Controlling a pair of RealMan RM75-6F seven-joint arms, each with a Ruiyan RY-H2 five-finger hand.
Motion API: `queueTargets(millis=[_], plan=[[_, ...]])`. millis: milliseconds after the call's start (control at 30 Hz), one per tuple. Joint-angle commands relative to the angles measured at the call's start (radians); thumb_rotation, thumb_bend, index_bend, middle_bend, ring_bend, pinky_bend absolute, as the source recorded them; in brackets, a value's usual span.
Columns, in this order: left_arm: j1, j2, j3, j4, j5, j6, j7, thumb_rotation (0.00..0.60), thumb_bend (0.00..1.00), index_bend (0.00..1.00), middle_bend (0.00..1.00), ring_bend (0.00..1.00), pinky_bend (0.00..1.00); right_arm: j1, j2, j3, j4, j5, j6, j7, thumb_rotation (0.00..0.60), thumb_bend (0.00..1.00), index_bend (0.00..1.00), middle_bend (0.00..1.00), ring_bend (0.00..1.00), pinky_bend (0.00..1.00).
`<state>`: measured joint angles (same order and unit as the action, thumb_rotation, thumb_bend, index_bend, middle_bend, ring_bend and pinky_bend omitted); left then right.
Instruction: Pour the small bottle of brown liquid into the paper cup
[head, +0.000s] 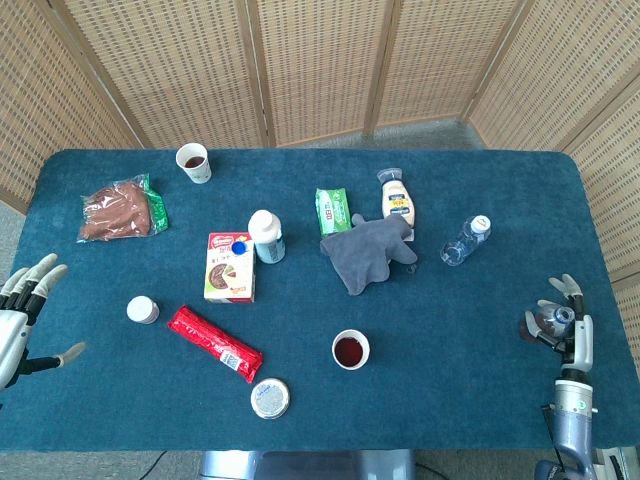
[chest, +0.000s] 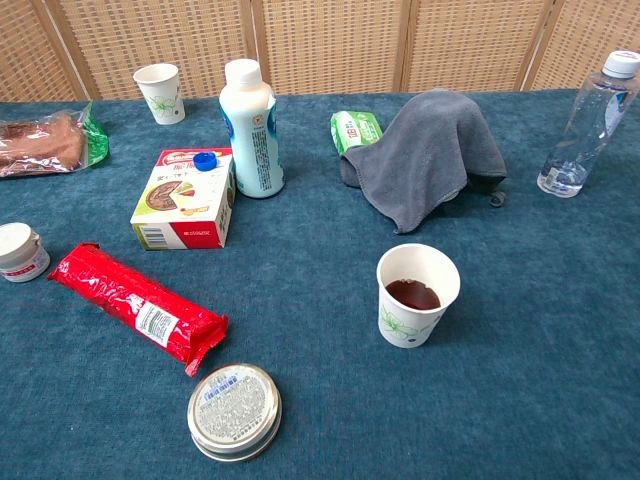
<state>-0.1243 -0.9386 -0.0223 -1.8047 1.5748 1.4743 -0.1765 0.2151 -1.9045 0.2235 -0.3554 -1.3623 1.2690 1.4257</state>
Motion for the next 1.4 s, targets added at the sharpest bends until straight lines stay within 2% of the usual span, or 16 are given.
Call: queueTargets(millis=[33,167,300,533,1133,1400], plan=[[0.000,0.000,0.000,0.001,0.000,0.000,-0.001,0.600,0.19,0.00,0.00,0.00,0.00,-0.002,0.003,-0.002,-0.005,-0.002,0.007,-0.009,0.600,0.32,0.10,0.19,0.06,0.32],[0.000,0.001,0.000,0.001,0.001,0.001,-0.003,0.600,0.19,0.00,0.00,0.00,0.00,-0.009,0.012,-0.010,-0.019,-0.009,0.016,-0.029,0.600,0.30,0.08,0.12,0.01,0.22],[0.001,0.002,0.000,0.001,0.002,0.003,-0.006,0.600,0.19,0.00,0.00,0.00,0.00,-0.016,0.028,-0.015,-0.046,-0.012,0.023,-0.050,0.600,0.28,0.04,0.02,0.00,0.10],[0.002,0.003,0.001,0.002,0.004,0.006,-0.010,0.600,0.19,0.00,0.00,0.00,0.00,-0.027,0.063,-0.027,-0.106,-0.022,0.025,-0.063,0.594,0.20,0.00,0.00,0.00,0.03],[0.002,0.005,-0.001,0.004,0.003,0.006,-0.017,0.600,0.19,0.00,0.00,0.00,0.00,-0.065,0.176,-0.051,-0.295,-0.048,0.071,-0.111,0.580,0.11,0.00,0.00,0.00,0.00],[0.003,0.006,-0.001,0.005,0.002,0.007,-0.019,0.600,0.19,0.00,0.00,0.00,0.00,-0.078,0.234,-0.067,-0.374,-0.062,0.075,-0.131,0.552,0.09,0.00,0.00,0.00,0.00]])
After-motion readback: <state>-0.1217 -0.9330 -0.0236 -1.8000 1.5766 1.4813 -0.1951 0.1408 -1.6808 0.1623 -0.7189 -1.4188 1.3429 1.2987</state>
